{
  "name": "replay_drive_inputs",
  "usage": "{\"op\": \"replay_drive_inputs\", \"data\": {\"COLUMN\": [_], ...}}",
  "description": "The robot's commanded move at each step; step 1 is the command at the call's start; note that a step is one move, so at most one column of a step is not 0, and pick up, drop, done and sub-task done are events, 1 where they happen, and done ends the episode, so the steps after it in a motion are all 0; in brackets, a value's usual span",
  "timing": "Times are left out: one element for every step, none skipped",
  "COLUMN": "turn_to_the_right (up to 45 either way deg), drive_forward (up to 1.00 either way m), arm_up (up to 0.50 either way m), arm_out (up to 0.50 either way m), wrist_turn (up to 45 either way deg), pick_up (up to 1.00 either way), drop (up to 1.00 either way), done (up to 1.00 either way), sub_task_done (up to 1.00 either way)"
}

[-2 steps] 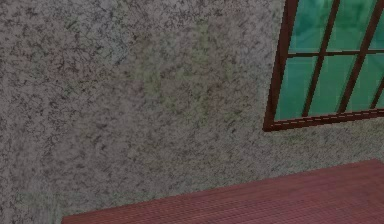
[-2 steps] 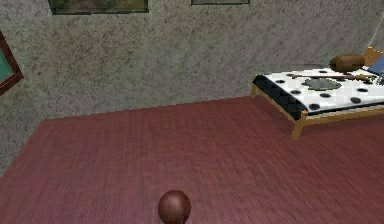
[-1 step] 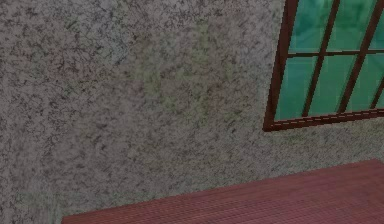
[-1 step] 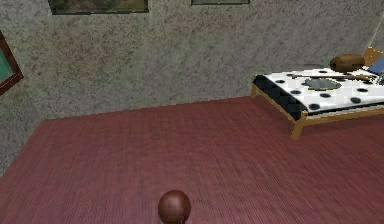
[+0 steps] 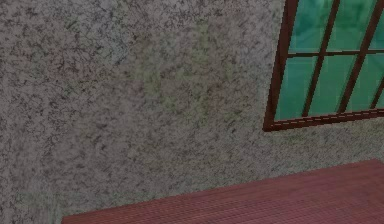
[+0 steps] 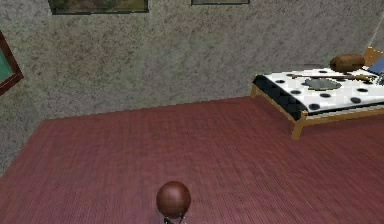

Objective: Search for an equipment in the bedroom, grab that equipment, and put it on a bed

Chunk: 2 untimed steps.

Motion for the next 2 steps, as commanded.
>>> {"op": "replay_drive_inputs", "data": {"turn_to_the_right": [0.0, 0.0], "drive_forward": [0.0, 0.0], "arm_up": [0.5, 0.38], "arm_out": [0.0, 0.0], "wrist_turn": [0.0, 0.0], "pick_up": [0.0, 0.0], "drop": [0.0, 0.0], "done": [0.0, 0.0], "sub_task_done": [0.0, 0.0]}}
